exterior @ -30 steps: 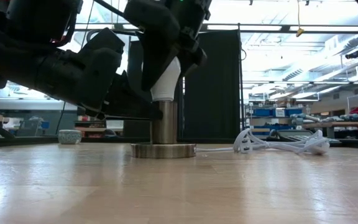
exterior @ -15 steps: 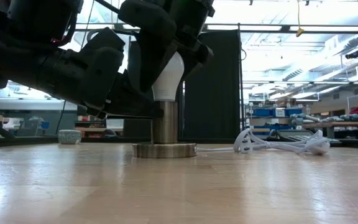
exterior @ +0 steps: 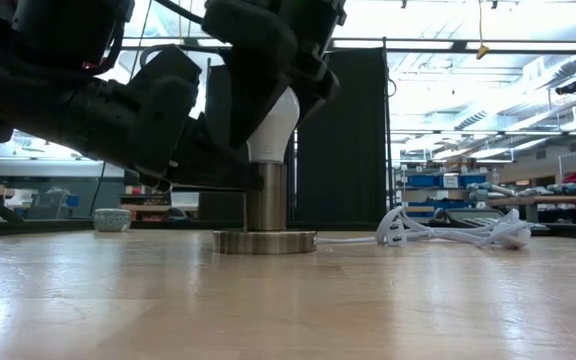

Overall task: Screw lightbulb
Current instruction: Insert the lightbulb into the bronze lamp socket

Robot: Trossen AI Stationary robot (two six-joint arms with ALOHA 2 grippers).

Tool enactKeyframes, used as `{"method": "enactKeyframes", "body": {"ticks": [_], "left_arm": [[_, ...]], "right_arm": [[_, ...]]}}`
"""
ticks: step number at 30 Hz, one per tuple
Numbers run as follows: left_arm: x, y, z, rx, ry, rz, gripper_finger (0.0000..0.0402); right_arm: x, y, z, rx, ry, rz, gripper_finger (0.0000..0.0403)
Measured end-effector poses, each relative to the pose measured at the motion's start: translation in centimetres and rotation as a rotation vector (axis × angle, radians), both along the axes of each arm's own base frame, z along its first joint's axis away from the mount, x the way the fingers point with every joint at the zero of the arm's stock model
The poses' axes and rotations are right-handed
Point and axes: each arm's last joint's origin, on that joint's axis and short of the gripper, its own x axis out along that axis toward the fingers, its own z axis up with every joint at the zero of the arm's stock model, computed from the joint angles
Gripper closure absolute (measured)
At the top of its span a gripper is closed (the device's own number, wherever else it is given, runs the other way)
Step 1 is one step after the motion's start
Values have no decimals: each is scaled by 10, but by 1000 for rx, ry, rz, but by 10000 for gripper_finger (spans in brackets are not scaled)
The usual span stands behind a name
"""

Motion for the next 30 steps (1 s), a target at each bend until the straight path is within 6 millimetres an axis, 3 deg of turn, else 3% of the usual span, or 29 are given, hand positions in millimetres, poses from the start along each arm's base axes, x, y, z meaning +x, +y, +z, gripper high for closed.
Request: {"method": "enactKeyframes", "body": {"ticks": [13, 22, 30], "left_arm": [[0, 0, -1, 4, 9, -1, 213], [0, 0, -1, 2, 8, -1, 213], [0, 0, -1, 4, 12, -17, 213]], "right_arm": [[-9, 0, 1, 26, 103, 69, 45], [-12, 1, 0, 1, 186, 233, 45], [-13, -4, 33, -4, 189, 261, 45]]}}
